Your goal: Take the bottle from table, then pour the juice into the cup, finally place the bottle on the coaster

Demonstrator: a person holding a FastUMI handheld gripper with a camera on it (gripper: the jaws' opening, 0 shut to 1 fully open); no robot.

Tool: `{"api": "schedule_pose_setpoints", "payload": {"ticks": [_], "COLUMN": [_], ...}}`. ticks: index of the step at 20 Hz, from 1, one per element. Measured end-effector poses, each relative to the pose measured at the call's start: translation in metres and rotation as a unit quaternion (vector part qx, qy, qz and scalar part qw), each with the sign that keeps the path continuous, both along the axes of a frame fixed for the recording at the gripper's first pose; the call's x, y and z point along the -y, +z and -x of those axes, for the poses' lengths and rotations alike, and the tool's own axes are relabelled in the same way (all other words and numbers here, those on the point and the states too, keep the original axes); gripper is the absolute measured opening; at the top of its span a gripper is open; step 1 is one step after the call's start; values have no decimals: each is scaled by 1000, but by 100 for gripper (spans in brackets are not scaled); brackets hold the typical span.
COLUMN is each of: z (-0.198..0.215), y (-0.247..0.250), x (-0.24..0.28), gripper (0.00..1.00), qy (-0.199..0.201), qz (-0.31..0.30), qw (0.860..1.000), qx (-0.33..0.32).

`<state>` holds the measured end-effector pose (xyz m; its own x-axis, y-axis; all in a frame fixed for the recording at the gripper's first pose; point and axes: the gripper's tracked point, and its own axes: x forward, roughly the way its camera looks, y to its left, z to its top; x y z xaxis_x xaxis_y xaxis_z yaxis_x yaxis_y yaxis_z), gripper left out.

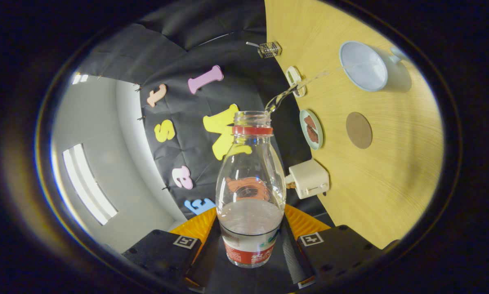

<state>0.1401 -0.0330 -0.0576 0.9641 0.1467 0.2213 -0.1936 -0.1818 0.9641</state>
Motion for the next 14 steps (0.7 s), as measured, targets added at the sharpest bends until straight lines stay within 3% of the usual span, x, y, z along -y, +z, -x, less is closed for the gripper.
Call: {"api": "schedule_pose_setpoints", "payload": {"ticks": [14], "z": [1], "y": [26], "x": [12], "gripper": [76], "qy": [-1], "qz": [-90], "qw": [996], "qx": [8]}}
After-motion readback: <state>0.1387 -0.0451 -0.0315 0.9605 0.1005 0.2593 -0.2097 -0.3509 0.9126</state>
